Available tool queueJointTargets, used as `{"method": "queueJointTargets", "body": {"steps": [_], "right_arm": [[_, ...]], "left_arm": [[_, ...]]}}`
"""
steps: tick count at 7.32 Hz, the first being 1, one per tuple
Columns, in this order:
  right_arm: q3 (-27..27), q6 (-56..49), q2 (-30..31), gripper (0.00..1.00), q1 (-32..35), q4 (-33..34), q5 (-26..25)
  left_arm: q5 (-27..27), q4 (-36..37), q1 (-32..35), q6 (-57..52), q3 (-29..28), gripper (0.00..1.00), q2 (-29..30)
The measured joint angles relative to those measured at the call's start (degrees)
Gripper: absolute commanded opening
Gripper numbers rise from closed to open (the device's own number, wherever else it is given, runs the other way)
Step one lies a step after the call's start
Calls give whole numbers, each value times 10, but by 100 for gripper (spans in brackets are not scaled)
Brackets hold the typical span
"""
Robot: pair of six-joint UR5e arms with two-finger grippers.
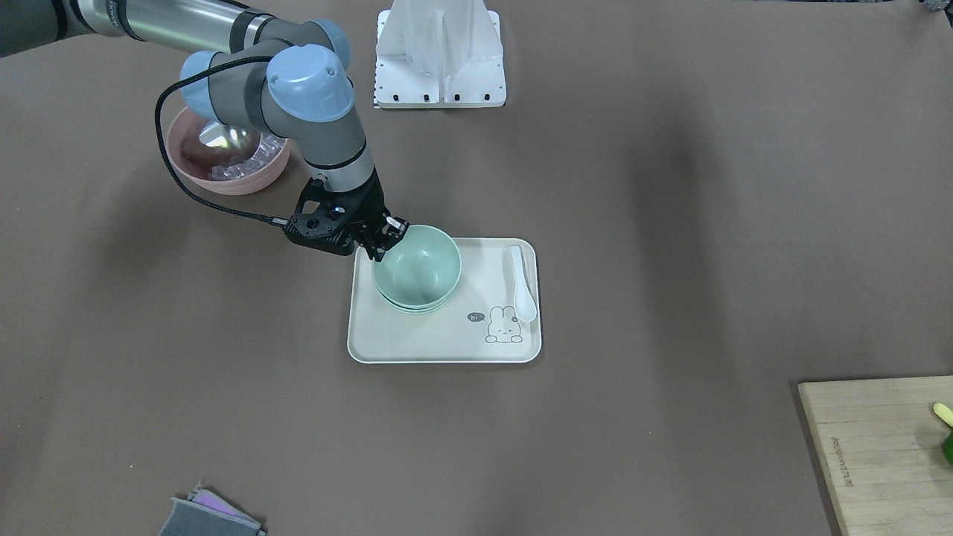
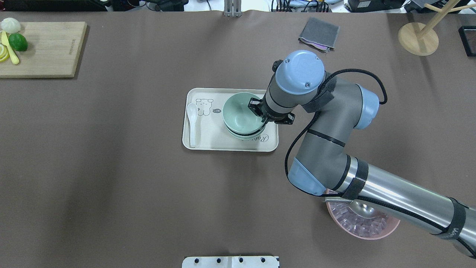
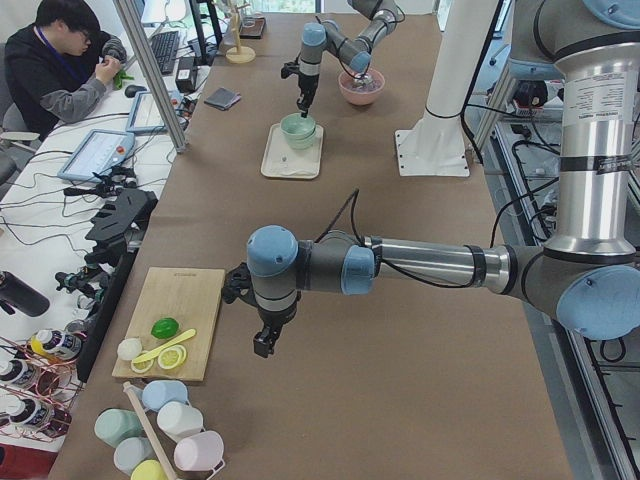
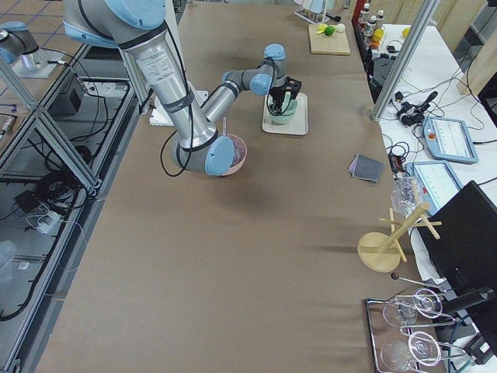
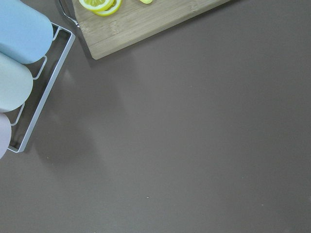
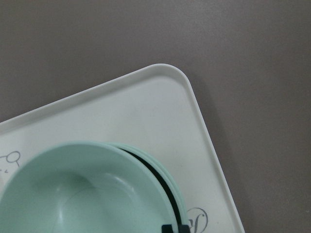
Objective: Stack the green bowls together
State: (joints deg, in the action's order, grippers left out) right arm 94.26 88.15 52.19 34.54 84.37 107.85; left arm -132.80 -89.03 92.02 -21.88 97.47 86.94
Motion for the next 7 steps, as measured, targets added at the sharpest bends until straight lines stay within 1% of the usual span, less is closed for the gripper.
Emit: {"method": "queueJointTargets", "body": {"steps": [7], "right_arm": [[0,-1,3,0,-3,4,-7]], "left_arm": [[0,0,0,1,0,99,1]]}}
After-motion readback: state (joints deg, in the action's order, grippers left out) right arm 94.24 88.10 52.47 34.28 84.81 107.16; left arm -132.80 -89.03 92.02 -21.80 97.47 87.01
